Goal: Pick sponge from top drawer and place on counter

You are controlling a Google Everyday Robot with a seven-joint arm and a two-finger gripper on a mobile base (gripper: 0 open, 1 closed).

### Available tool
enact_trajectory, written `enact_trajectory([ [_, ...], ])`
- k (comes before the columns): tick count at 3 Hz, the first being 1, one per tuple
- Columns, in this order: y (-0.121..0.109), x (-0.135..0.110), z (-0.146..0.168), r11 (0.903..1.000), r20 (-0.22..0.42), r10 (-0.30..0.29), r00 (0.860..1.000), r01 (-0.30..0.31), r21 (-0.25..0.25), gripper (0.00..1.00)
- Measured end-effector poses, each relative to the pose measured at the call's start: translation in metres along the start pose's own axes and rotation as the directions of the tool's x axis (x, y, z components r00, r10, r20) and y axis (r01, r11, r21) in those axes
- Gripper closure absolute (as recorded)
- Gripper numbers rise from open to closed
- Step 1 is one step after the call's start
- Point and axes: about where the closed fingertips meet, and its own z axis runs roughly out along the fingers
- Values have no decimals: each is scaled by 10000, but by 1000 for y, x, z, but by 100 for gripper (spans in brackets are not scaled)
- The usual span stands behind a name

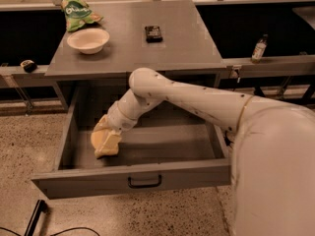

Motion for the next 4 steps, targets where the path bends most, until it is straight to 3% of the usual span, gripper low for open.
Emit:
enact_trajectory([
  [1,1,-18,-76,9875,1631,-1113,9803,906,1293,100],
  [2,4,-28,-156,9523,2071,-2517,9454,2038,2271,100],
  [3,-8,-33,-228,9261,1893,-3167,9294,2599,2734,100],
  [4,-39,-22,-273,9574,1526,-2018,9675,1620,2389,100],
])
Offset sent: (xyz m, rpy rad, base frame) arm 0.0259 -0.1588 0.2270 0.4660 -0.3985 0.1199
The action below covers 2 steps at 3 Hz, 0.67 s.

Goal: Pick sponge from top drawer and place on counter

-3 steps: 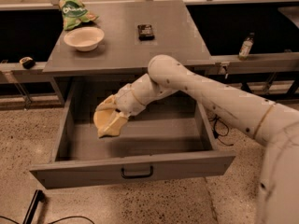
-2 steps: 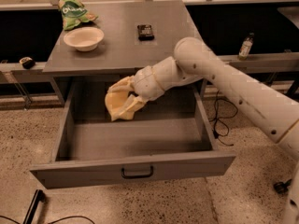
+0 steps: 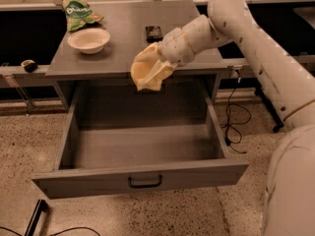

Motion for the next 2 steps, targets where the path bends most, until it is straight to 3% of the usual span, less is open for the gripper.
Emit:
enact_trajectory([
  [1,-24,-7,-34,9914,-830,912,9924,-826,1017,100],
  [2,-31,-7,-32,9868,-746,1101,9911,-1000,1273,100],
])
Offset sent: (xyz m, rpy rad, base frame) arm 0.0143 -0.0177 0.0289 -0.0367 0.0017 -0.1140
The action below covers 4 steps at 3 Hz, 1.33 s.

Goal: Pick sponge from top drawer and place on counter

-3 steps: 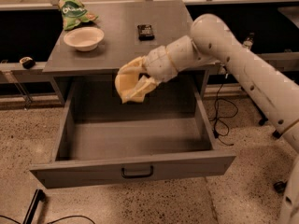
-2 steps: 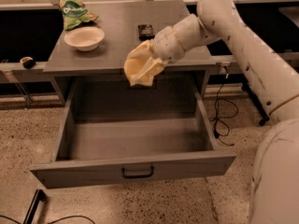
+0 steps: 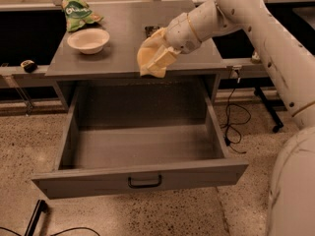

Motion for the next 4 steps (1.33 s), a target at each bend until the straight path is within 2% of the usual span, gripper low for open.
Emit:
enact_trajectory([
  [1,-11,-1,1,9998,85,-112,9999,110,192,100],
  [2,-29,-3,-13,9919,153,-138,9998,118,1261,100],
  [3,-50,2,-40,9554,286,156,9995,-233,2945,100],
  [4,-79,19,-70,8837,649,649,9958,-876,4598,100],
])
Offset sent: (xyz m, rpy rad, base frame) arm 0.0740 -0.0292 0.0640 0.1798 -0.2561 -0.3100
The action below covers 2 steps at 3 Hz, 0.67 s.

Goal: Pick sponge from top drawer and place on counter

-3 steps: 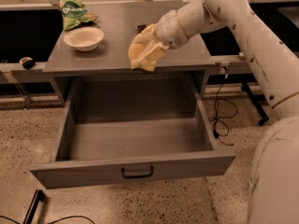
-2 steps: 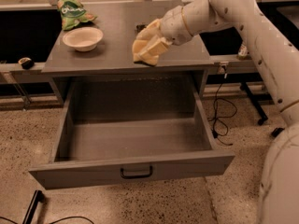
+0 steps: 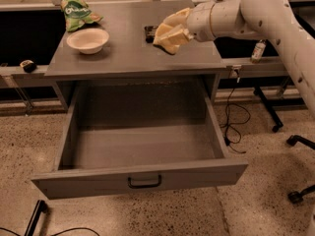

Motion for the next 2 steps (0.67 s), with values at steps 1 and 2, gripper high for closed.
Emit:
enact_trajectory([
  [1,-16,12,-15,9943,-37,516,9987,-510,941,100],
  [2,-10,32,-23,9853,-645,1165,9911,-1071,1330,81],
])
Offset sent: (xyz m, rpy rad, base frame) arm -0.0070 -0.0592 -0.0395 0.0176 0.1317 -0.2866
